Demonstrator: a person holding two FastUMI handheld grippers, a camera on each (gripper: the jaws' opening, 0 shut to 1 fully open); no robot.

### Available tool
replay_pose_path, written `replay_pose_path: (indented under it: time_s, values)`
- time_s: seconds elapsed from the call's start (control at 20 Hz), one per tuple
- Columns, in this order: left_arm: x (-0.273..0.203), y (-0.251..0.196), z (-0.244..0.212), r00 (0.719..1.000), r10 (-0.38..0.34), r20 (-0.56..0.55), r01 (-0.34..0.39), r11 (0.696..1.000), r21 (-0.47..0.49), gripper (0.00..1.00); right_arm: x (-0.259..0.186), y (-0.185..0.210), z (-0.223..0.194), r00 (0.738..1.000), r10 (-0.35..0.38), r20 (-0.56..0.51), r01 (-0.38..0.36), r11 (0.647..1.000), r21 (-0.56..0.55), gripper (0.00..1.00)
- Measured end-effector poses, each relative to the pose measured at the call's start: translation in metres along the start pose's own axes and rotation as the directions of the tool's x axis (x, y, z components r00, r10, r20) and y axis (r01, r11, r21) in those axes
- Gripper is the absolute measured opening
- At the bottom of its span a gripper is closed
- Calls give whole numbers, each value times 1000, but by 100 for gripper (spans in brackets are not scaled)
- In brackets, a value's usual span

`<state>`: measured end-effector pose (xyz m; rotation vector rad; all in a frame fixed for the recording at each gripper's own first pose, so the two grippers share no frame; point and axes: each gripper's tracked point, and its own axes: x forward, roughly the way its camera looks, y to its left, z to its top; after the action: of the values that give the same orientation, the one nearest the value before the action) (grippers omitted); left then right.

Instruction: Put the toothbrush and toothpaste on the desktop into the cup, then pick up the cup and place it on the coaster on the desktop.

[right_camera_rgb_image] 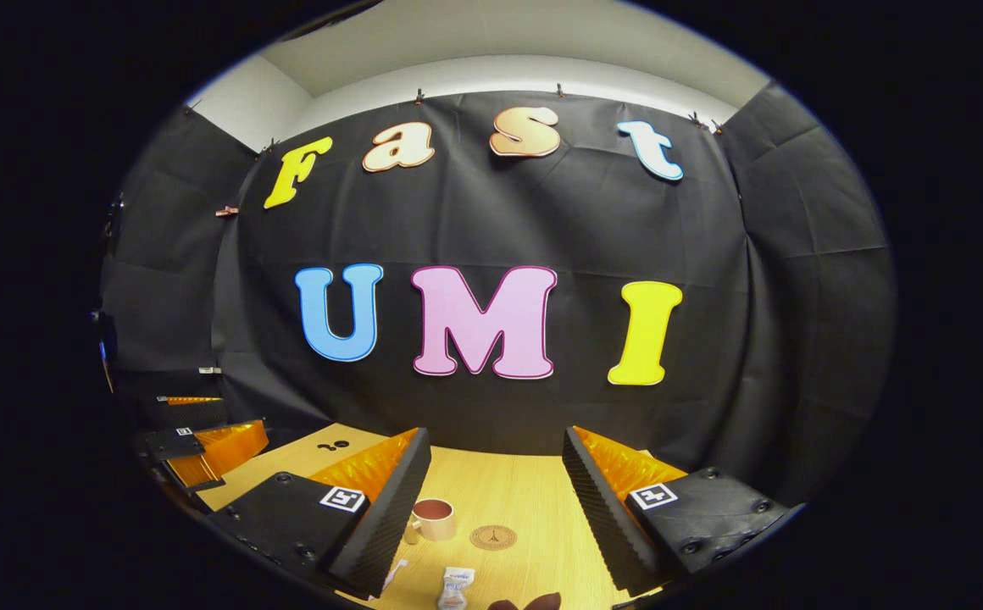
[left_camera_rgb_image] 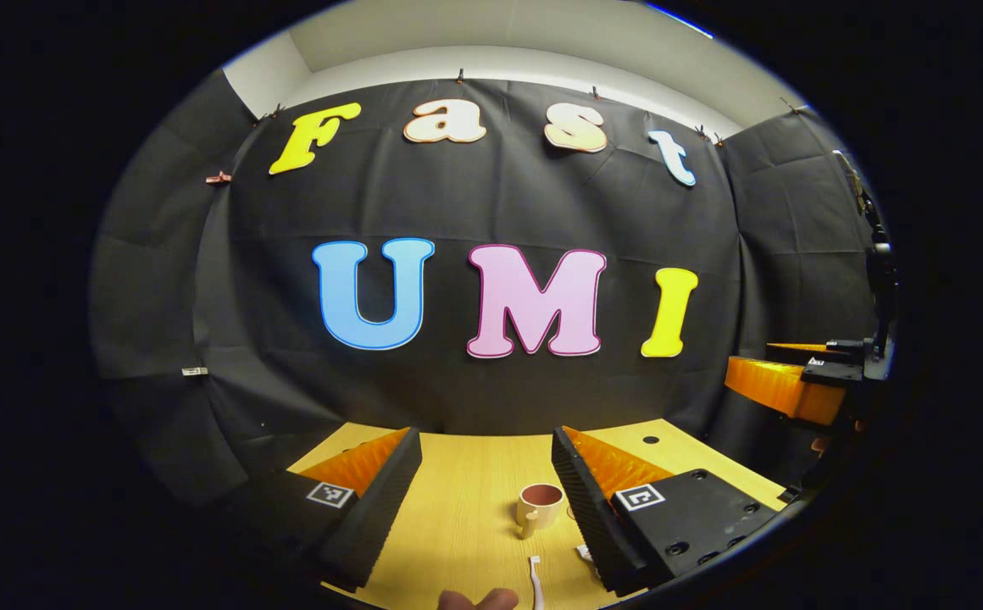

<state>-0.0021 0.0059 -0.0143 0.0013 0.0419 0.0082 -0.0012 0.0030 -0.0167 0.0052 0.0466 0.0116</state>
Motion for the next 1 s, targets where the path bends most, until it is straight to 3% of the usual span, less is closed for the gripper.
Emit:
replay_pose_path:
  time_s: [0.2, 0.45, 0.7, 1.0]
  values:
    - [2, 2, -4, 1000, 1, -7, -1, 1000, 8, 96, 2, 2, -26, 997, -3, -79, 2, 1000, -11, 96]
    - [0, 9, -19, 999, 3, -49, -2, 1000, 13, 96, -2, 17, -88, 963, 21, -269, -36, 998, -52, 96]
    - [-4, 17, -45, 995, -5, -104, 10, 999, 43, 96, -8, 28, -159, 896, 13, -444, -22, 1000, -16, 98]
    - [-5, 32, -82, 983, -8, -182, 15, 999, 38, 96, -16, 43, -241, 767, 8, -642, -21, 1000, -14, 98]
